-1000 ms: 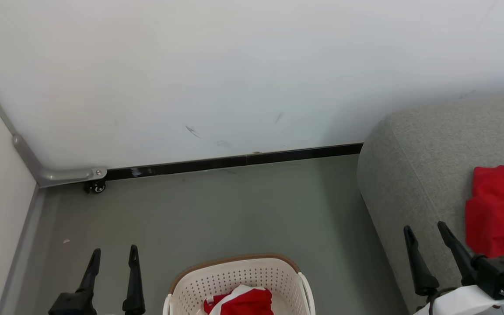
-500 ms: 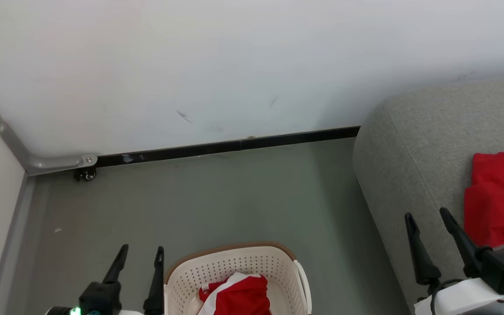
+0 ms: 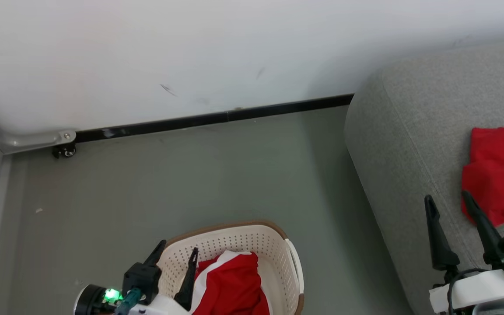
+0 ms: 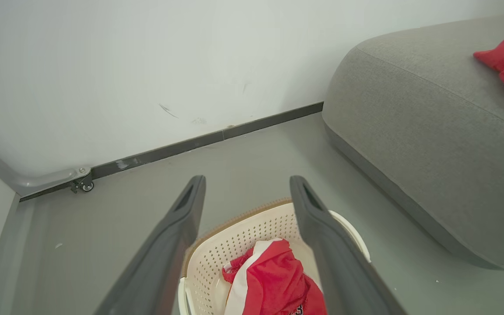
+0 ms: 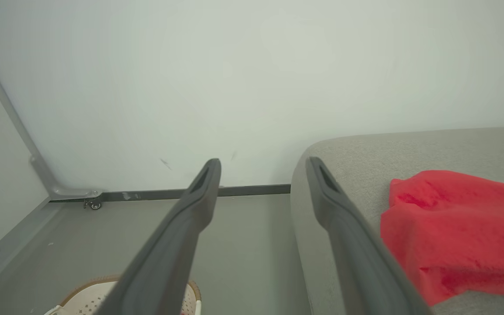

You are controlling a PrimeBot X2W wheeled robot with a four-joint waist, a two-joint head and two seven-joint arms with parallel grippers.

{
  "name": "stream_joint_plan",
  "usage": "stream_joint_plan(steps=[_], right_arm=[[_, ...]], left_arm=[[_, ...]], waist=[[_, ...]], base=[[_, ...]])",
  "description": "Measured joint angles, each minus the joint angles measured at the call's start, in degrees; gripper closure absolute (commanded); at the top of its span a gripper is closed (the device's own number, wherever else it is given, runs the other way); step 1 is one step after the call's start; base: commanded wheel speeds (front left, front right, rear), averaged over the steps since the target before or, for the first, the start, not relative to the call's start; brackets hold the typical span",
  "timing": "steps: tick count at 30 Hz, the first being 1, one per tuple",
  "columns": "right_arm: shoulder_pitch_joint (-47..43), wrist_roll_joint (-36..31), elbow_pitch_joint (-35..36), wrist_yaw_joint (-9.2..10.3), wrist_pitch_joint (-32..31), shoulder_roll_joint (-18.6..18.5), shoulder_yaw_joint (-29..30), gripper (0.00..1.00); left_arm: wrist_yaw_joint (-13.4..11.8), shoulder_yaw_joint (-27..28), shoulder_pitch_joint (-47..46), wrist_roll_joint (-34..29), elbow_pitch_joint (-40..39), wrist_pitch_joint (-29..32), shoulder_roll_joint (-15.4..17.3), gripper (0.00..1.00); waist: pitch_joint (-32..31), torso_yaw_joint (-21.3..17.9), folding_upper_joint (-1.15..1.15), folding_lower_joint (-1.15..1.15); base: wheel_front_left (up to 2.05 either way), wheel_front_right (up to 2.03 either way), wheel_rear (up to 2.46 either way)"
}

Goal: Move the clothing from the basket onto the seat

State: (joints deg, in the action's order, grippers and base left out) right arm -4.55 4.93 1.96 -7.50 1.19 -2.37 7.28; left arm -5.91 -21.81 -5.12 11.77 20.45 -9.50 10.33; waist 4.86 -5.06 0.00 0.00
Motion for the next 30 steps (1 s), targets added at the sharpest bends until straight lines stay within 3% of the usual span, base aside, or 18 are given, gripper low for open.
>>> stream_joint_plan(steps=[9,30], right_arm=[[1.06,-0.02,2.86,0.0,0.16,0.1,1.86,0.0],[5.35,1.75,5.45,0.0,2.27,0.16,1.46,0.0]], left_arm=[[2.01,-3.13,-5.49,-2.36,5.26,1.44,-1.22,0.0],[4.23,-6.79,-16.52,-8.03,18.38,3.27,-0.26,0.0]], waist=[[4.66,-1.7,0.0,0.0],[16.89,-6.92,0.0,0.0]], base=[[0.0,0.0,0.0],[0.0,0.0,0.0]])
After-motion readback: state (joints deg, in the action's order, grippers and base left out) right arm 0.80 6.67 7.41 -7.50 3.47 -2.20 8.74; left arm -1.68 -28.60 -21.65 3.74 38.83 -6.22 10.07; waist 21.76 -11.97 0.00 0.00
